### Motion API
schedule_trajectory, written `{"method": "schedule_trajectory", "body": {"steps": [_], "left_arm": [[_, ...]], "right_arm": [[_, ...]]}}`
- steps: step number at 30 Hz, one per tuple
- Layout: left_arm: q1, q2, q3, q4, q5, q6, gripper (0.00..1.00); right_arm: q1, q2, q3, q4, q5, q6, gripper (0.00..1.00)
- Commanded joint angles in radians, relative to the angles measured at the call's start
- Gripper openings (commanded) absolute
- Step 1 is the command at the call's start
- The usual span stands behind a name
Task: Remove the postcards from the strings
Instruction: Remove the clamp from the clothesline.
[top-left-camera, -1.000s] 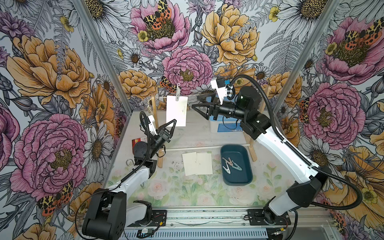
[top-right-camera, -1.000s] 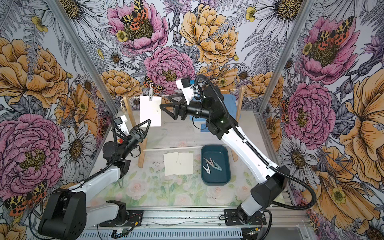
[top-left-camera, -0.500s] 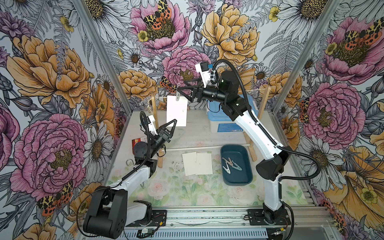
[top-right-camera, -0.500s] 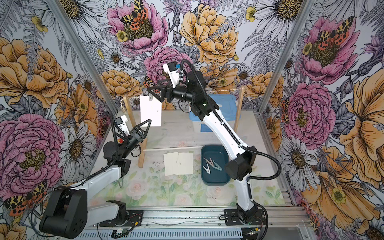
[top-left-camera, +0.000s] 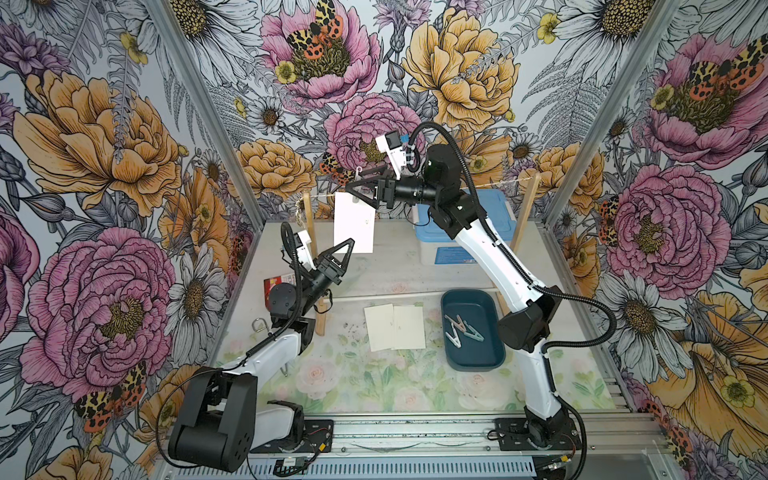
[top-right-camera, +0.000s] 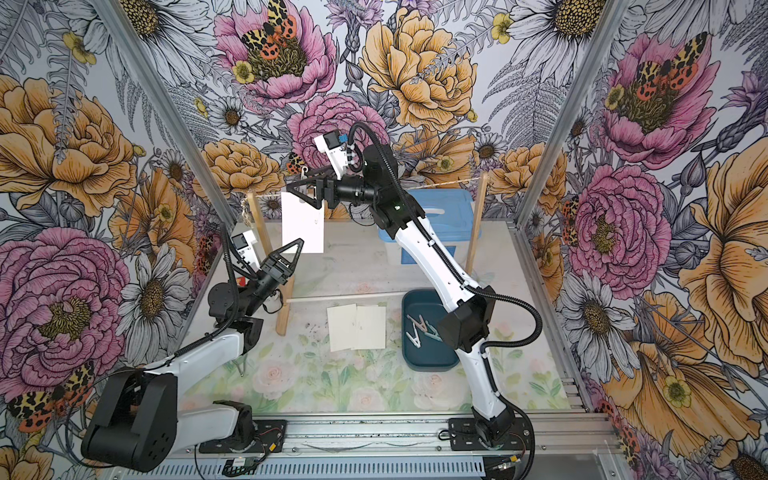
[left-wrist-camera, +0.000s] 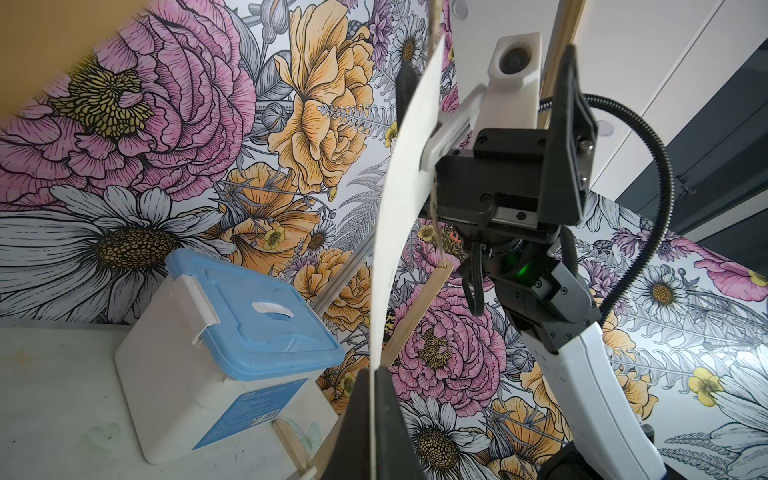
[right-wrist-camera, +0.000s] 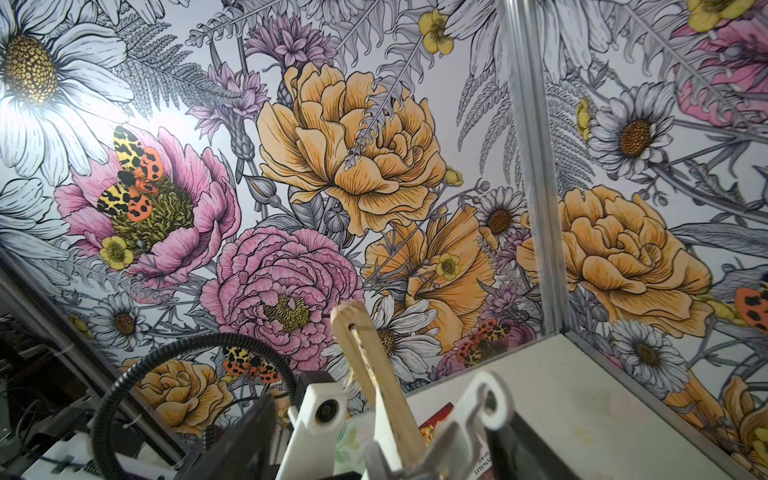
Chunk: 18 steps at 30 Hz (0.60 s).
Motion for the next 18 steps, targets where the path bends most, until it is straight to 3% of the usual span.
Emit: {"method": "schedule_trajectory", "body": {"steps": [1,12,18], "left_arm": [[0.007,0.011,0.001,0.061,0.031,-0.018,0.0],[0.006,0.012,0.0,0.078,0.041,-0.036,0.0],[0.007,-0.001,-0.008,0.062,0.036,-0.028,0.0]], "right_arm": [[0.015,0.016,0.033,0.0,-0.08,0.011,0.65],[0.017,0.022,0.033,0.0,-0.047,0.003,0.34],[0.018,0.015,0.033,0.001,-0.023,-0.003,0.24]]}}
